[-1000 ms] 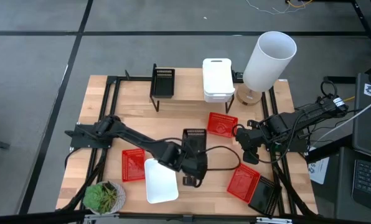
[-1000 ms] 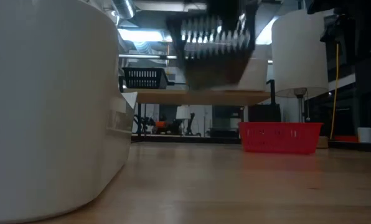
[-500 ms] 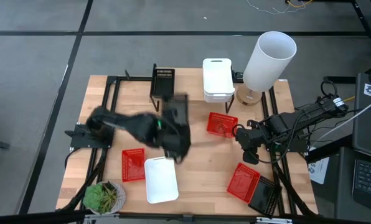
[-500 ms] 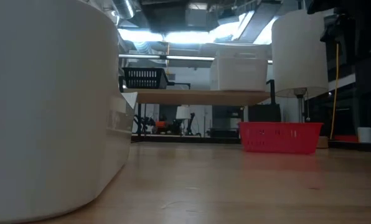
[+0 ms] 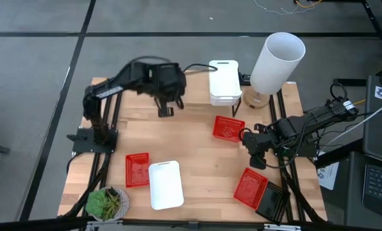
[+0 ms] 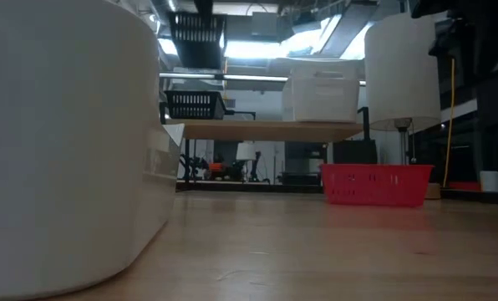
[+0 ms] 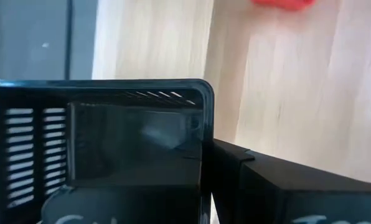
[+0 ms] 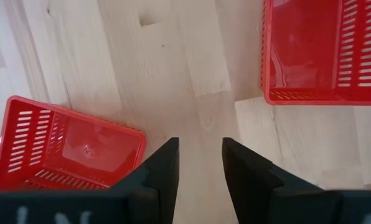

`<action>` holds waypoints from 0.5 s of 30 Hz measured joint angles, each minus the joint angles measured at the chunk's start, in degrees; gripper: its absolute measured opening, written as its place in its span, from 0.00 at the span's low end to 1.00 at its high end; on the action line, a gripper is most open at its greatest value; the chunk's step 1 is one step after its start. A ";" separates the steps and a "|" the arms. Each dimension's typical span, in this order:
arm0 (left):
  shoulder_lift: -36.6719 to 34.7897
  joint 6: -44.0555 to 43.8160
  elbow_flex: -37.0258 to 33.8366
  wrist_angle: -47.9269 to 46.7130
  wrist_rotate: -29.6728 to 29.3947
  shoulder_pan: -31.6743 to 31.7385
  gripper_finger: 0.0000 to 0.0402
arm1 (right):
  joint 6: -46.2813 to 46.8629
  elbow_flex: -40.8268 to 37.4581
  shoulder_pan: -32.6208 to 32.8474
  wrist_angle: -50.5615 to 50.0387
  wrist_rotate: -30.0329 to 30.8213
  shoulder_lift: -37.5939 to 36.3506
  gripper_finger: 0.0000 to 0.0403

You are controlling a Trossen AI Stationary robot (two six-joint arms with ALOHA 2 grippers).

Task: Stack baskets on shelf by color
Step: Stack the left black bin on top of the black bin on the shelf

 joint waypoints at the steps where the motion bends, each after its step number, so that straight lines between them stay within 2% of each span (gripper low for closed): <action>1: 0.02 1.68 -0.99 1.04 1.07 1.83 0.00 | 0.03 0.00 0.00 0.01 0.37 0.00 0.30; 7: 0.30 8.30 -9.43 4.77 9.06 10.87 0.00 | 0.22 0.00 0.00 0.02 0.86 0.00 0.30; 15: 0.26 11.37 -14.87 9.23 9.20 14.74 0.00 | 0.33 0.00 -0.02 0.07 0.88 0.00 0.30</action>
